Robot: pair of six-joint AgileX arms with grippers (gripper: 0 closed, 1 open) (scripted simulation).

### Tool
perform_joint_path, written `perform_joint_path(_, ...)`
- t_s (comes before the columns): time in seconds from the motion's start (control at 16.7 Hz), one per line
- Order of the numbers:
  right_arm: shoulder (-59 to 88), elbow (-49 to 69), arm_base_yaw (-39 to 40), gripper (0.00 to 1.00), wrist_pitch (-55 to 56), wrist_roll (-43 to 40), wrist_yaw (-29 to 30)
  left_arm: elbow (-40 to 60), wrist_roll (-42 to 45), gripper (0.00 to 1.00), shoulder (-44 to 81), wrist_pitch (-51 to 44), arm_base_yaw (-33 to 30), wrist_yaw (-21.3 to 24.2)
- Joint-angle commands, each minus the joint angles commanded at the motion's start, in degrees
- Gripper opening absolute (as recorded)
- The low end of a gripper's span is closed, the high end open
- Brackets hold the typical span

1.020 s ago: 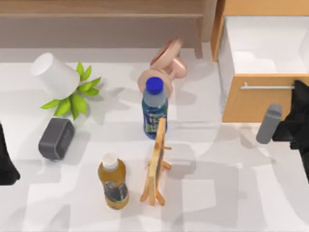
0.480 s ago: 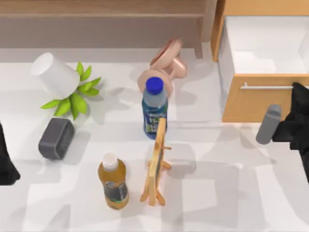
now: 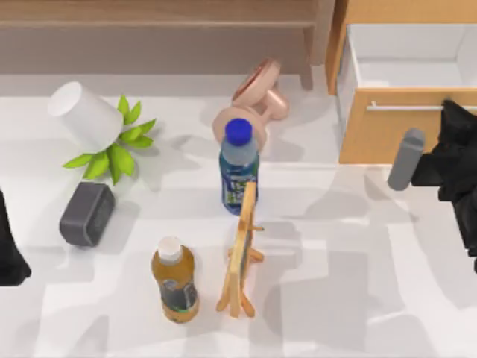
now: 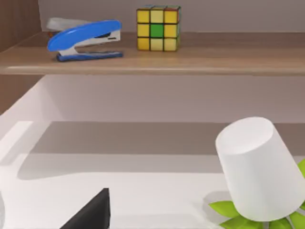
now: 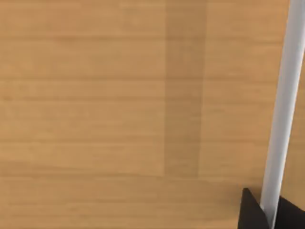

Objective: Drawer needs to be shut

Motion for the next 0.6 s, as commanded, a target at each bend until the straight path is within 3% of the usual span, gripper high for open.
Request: perform_joint_path(0.6,1.44,5.39,-1.08,0.00,-3.38,0.09,-1.30,0.00,0.00,1.00,0.00,0.00,0.00,0.00)
